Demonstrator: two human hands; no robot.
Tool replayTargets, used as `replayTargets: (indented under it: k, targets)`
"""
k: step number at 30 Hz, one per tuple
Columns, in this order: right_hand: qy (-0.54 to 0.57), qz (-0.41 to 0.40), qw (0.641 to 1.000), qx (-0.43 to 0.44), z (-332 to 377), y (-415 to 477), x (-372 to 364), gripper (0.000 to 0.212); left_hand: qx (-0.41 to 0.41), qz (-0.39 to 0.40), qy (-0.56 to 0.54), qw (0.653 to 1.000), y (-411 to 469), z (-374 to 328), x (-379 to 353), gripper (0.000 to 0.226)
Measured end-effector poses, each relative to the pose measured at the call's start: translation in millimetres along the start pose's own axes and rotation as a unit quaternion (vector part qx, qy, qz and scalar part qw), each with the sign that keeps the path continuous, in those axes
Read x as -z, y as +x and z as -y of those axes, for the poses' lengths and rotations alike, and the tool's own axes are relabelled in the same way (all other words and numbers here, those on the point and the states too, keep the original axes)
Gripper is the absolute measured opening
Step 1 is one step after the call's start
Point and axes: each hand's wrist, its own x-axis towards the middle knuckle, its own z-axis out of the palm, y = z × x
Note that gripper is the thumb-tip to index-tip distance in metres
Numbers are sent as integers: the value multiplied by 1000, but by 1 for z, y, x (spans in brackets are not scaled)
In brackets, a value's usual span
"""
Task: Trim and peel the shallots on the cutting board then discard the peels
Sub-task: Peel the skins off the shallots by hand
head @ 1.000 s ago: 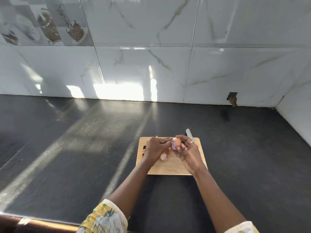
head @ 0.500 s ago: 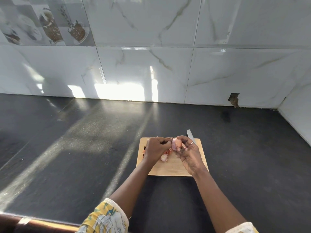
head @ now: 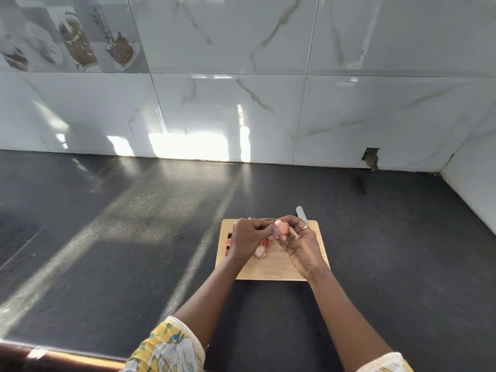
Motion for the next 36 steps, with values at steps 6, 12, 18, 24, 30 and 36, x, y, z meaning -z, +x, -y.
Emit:
replayTargets:
  k: [6, 12, 18, 24, 30, 36]
  targets:
    - [-15, 6, 1000, 1, 0, 0, 1, 48, -16, -31, 78, 996, 0, 0, -7, 14]
    - [-14, 4, 1000, -2, 2, -2, 0, 53, -3, -67, 89, 994, -2, -4, 0, 10]
    - [50, -20, 998, -13, 4, -1, -2, 66, 10, 0, -51, 999, -4, -3, -1, 20]
    - [75, -15, 997, -3, 6, -5, -6, 51, -16, -2, -59, 998, -5, 1, 2, 20]
    - [59, -23, 998, 1, 2, -3, -5, 44, -91, -44, 56, 993, -6, 7, -1, 14]
    - [51, -23, 998, 3, 1, -4, -7, 45, -131, -95, 157, 974, -7, 7, -6, 11]
